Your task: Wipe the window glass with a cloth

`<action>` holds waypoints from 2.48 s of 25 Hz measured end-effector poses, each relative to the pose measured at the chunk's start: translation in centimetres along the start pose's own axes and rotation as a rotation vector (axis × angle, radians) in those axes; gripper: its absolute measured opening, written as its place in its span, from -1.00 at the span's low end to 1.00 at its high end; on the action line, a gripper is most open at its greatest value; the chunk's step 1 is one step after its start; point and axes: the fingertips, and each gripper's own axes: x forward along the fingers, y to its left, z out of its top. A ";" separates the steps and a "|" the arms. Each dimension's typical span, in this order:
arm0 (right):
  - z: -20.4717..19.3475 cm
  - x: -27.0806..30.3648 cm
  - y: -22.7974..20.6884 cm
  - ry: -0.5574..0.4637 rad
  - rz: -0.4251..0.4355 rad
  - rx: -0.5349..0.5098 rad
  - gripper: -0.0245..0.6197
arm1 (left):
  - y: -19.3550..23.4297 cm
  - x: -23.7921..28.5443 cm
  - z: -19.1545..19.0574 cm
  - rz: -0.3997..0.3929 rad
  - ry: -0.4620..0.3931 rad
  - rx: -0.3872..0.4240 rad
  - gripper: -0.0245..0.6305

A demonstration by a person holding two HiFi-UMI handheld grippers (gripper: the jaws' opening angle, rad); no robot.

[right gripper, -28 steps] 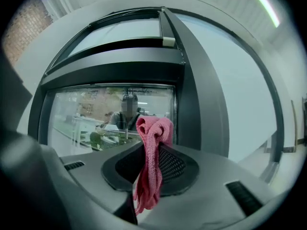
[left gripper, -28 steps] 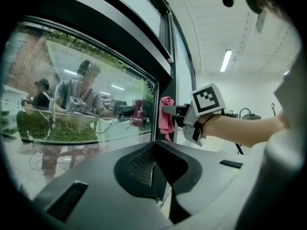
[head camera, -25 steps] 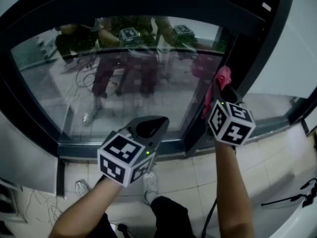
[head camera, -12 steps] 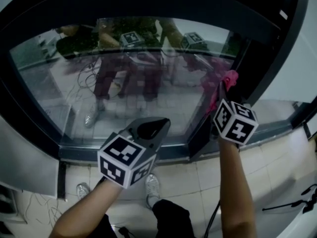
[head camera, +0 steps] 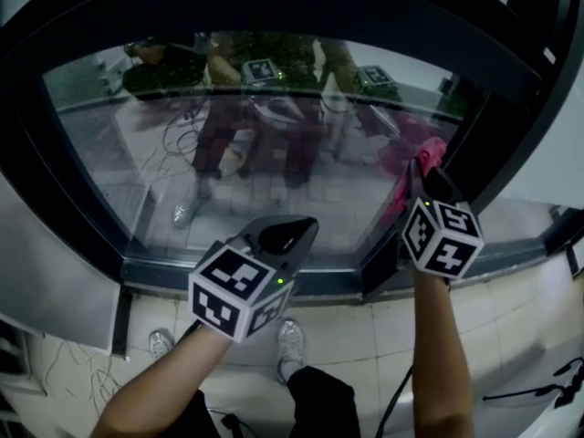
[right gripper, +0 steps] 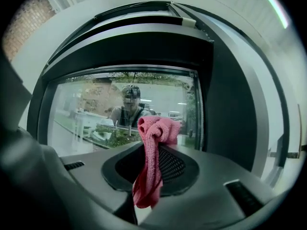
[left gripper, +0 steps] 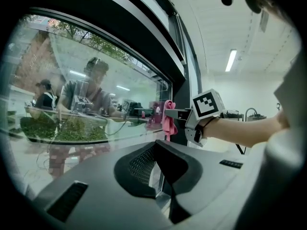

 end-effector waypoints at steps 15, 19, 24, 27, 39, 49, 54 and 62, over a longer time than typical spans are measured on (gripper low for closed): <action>0.8 0.5 7.8 -0.013 0.075 0.013 -0.71 | 5.3 -6.1 0.3 0.130 0.000 -0.013 -0.91; 1.1 0.5 10.2 -0.017 0.118 0.011 -0.71 | 6.4 -7.6 0.5 0.160 -0.001 -0.016 -0.91; 1.5 0.5 14.4 -0.020 0.176 0.012 -0.71 | 8.1 -10.2 0.4 0.202 -0.004 -0.025 -0.91; 1.7 0.7 16.0 -0.024 0.191 0.018 -0.71 | 9.2 -11.7 0.2 0.231 -0.002 -0.031 -0.91; 2.6 1.1 24.7 -0.037 0.292 0.037 -0.71 | 13.5 -18.4 -0.4 0.343 -0.007 -0.047 -0.91; 3.5 1.5 32.8 -0.036 0.398 0.037 -0.71 | 17.1 -24.3 -1.0 0.434 -0.019 -0.065 -0.91; 4.1 1.5 37.3 -0.037 0.458 0.031 -0.71 | 18.5 -27.2 -1.5 0.476 -0.021 -0.081 -0.91; 4.6 1.4 44.2 -0.042 0.545 0.016 -0.72 | 20.8 -32.0 -2.9 0.544 -0.019 -0.098 -0.91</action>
